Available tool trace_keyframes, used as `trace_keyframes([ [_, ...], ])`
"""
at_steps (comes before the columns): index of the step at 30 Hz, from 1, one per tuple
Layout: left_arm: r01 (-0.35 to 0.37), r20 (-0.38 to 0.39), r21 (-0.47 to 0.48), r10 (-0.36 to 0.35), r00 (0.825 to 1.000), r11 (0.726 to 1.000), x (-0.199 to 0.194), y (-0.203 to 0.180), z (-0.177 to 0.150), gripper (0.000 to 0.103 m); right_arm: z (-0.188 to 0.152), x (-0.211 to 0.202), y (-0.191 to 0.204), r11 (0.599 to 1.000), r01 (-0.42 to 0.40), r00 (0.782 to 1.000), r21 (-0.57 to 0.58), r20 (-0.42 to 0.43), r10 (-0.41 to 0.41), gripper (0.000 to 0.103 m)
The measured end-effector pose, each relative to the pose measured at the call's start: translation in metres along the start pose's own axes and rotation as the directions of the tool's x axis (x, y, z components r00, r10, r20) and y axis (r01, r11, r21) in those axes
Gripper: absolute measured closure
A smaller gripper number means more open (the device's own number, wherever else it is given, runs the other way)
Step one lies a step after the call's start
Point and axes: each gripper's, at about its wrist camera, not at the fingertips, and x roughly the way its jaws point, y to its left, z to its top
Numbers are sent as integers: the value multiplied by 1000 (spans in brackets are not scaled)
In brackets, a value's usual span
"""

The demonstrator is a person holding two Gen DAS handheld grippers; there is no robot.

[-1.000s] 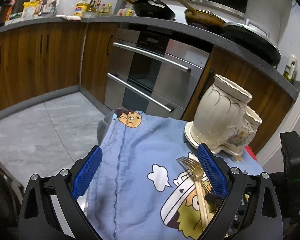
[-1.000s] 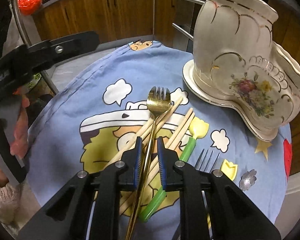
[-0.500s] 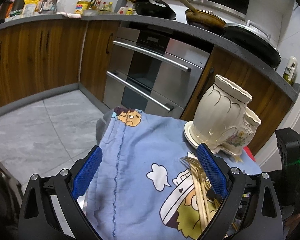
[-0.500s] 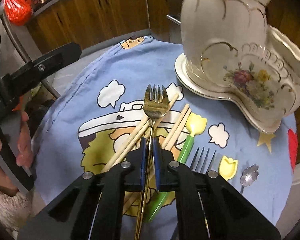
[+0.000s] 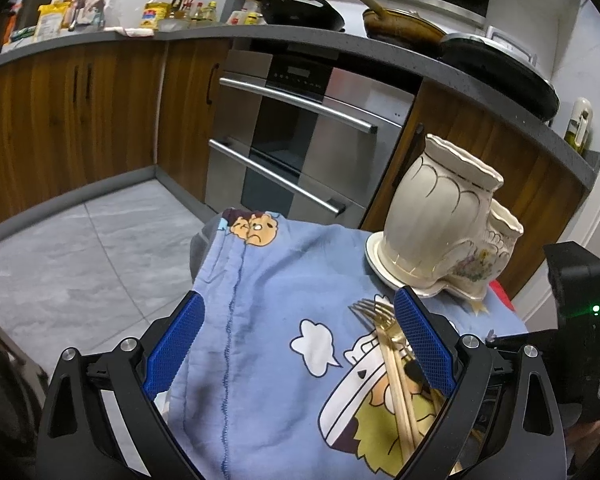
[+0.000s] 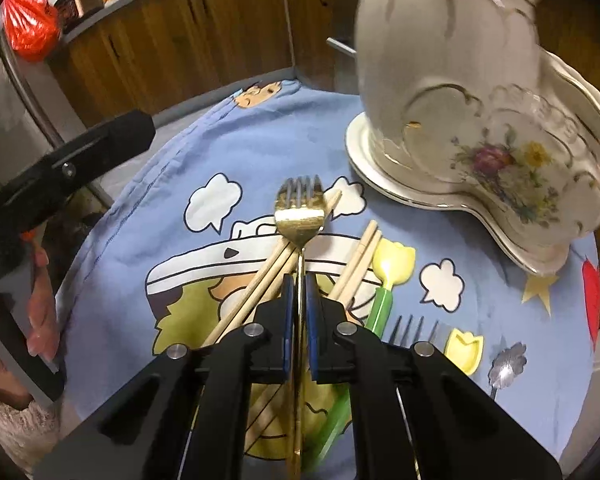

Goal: Organize utensils
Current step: 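Lift the gold fork with the right gripper while the left gripper grasps a wooden chopstick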

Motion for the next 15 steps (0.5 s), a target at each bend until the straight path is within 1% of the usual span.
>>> trace_keyframes([
  [3,11,-13,24,-11,1000,1000,0,-5,-1,9,-8,-14,-5,1000,3,997,19,76,-4,97],
  [5,24,-32,61,-22,999,998,2,-12,-3,14,-14,-26,-9,999,-3,991,36,130,-1,97],
  [7,41,-61,104,-35,998,994,5,-22,-6,25,-23,-40,-13,999,-5,980,48,197,-4,97],
  [8,48,-77,120,-39,996,992,7,-25,-8,28,-27,-45,-14,999,-1,976,49,218,-9,97],
  [10,69,-133,174,-46,990,982,14,-37,-15,38,-38,-59,-18,999,-6,959,52,284,-8,97],
  [11,80,-155,187,-51,987,979,17,-41,-18,40,-42,-64,-21,998,-16,951,56,311,-2,97],
  [12,95,-183,202,-58,981,975,20,-46,-22,47,-47,-70,-24,998,-28,939,61,344,5,97],
  [13,99,-201,214,-56,978,972,22,-50,-25,53,-51,-76,-26,998,-37,926,58,376,12,97],
  [15,82,-216,238,-29,976,968,23,-58,-30,60,-56,-81,-28,999,-38,909,33,417,21,97],
])
